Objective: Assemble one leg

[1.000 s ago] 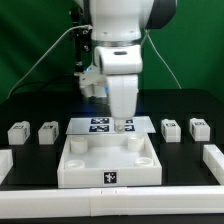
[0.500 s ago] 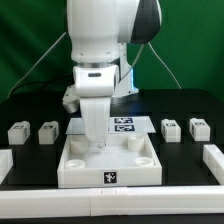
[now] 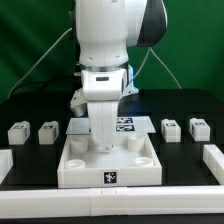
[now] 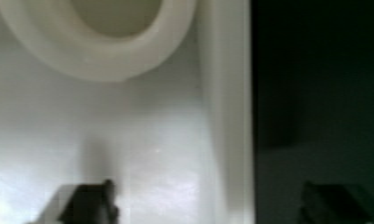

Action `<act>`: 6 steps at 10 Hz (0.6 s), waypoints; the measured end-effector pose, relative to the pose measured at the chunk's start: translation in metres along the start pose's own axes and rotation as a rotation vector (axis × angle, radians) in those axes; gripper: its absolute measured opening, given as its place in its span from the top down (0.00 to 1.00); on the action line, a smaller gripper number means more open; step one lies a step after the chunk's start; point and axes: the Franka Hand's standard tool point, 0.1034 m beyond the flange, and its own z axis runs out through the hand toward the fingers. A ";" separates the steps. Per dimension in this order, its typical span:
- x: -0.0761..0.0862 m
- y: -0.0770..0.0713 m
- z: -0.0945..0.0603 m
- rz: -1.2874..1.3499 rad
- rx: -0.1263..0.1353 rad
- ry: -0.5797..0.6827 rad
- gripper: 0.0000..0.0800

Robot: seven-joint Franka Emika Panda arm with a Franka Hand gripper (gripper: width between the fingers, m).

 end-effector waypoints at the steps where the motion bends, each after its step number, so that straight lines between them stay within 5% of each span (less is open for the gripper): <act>1: 0.000 0.000 0.000 0.000 0.000 0.000 0.53; 2: 0.000 0.000 0.000 0.000 0.000 0.000 0.70; 3: 0.000 0.000 0.000 0.001 0.000 0.000 0.70; 4: 0.000 0.001 0.000 0.000 -0.002 0.000 0.91; 6: 0.000 0.002 -0.001 0.001 -0.009 0.000 0.92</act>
Offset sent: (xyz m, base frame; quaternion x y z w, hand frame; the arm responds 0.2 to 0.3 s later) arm 0.0000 0.0000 0.0000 0.0000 0.0000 0.0000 1.0000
